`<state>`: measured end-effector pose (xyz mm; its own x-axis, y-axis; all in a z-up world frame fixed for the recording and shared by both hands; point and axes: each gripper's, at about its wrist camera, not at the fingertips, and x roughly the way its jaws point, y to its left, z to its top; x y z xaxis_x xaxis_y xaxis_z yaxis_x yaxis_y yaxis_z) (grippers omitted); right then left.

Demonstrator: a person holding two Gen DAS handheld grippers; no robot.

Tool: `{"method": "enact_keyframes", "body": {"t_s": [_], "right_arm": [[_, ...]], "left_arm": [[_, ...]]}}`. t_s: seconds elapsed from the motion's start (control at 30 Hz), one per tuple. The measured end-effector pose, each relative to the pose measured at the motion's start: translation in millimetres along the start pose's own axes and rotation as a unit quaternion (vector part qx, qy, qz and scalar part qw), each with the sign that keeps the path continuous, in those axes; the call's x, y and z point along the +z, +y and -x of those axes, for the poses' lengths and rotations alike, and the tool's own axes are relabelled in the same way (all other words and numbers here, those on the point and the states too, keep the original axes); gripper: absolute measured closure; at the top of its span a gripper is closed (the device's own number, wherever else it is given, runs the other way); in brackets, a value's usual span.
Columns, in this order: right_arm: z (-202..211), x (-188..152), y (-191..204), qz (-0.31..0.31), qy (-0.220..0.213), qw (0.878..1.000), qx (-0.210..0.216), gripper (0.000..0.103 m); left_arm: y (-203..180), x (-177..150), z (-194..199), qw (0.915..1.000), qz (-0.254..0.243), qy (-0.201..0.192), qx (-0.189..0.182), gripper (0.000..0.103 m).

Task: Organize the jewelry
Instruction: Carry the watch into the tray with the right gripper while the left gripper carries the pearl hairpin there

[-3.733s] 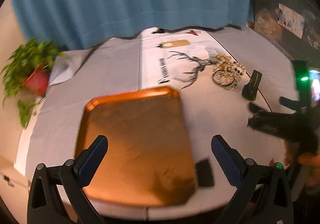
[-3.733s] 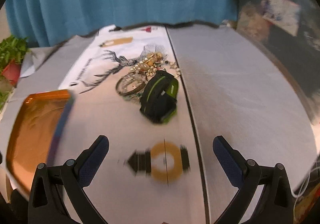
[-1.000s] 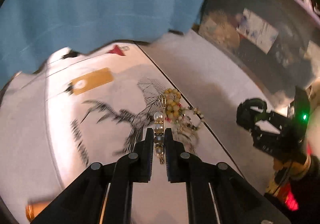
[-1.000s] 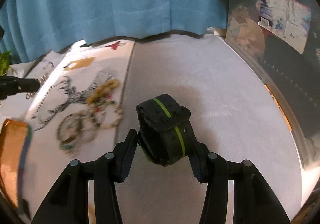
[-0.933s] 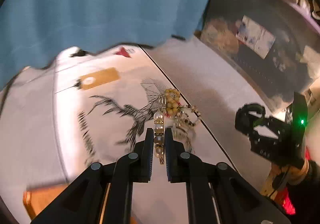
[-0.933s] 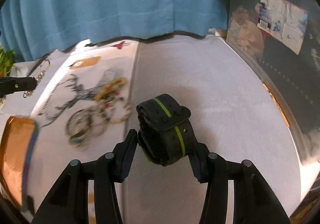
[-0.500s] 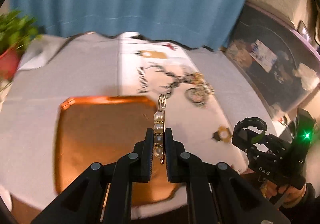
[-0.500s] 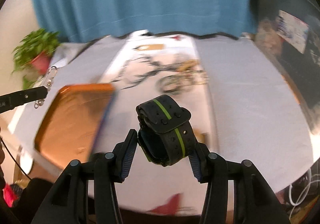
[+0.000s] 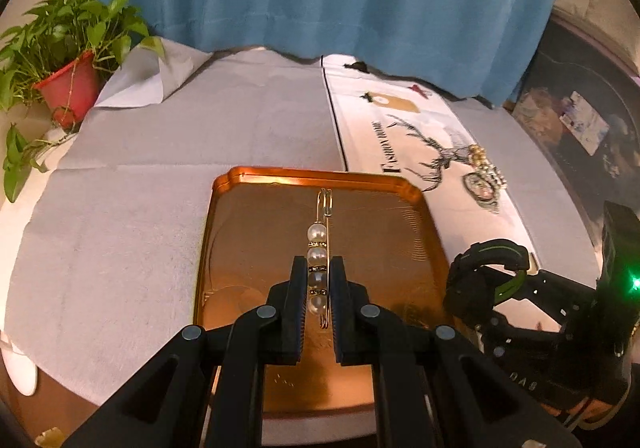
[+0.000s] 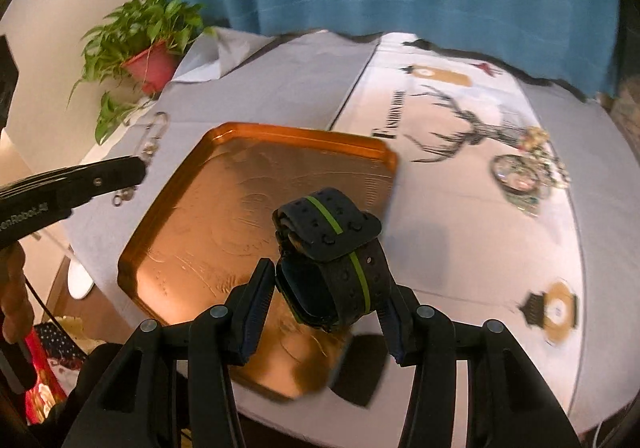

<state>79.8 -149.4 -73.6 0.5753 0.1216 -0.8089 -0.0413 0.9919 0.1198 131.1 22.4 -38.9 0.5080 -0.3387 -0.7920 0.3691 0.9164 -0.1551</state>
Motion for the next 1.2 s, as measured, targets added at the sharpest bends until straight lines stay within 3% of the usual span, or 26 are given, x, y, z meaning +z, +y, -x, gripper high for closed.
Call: {"method": "enact_keyframes", "body": {"t_s": [0.2, 0.5, 0.53, 0.57, 0.6, 0.63, 0.67, 0.73, 0.87, 1.0, 1.2], "right_arm": [[-34, 8, 11, 0.016, 0.026, 1.0, 0.002, 0.053], [-61, 19, 23, 0.042, 0.033, 0.998, -0.016, 0.052], [-61, 20, 25, 0.047, 0.028, 0.998, -0.022, 0.047], [-61, 21, 26, 0.053, 0.024, 0.998, -0.025, 0.033], [-60, 22, 28, 0.063, 0.018, 0.997, -0.031, 0.025], [-58, 23, 29, 0.072, 0.011, 0.997, -0.038, 0.021], [-56, 23, 30, 0.076, 0.006, 0.996, -0.041, 0.021], [-50, 22, 31, 0.08, 0.004, 0.995, -0.05, 0.021], [-21, 10, 23, 0.039, 0.02, 0.998, -0.035, 0.021], [18, -12, 23, 0.0, 0.034, 0.999, -0.022, 0.021], [88, -52, 35, -0.004, 0.0, 0.999, -0.041, 0.021]], "left_arm": [[7, 1, -28, 0.9997, -0.007, 0.015, 0.018, 0.094], [14, 6, -55, 0.9985, -0.022, 0.024, 0.044, 0.092], [14, 6, -56, 0.9982, -0.024, 0.022, 0.051, 0.084], [14, 7, -57, 0.9978, -0.025, 0.024, 0.056, 0.06], [15, 8, -57, 0.9974, -0.024, 0.023, 0.065, 0.043], [15, 8, -54, 0.9963, -0.022, 0.014, 0.082, 0.014], [15, 7, -48, 0.9945, -0.022, -0.002, 0.102, 0.007], [12, 4, -36, 0.9912, -0.033, -0.021, 0.126, 0.007], [9, -11, -8, 0.9886, -0.037, -0.016, 0.145, 0.007], [3, -39, 31, 0.9906, -0.009, -0.017, 0.135, 0.007], [-17, -90, 91, 0.9892, 0.006, -0.039, 0.141, 0.007]]}}
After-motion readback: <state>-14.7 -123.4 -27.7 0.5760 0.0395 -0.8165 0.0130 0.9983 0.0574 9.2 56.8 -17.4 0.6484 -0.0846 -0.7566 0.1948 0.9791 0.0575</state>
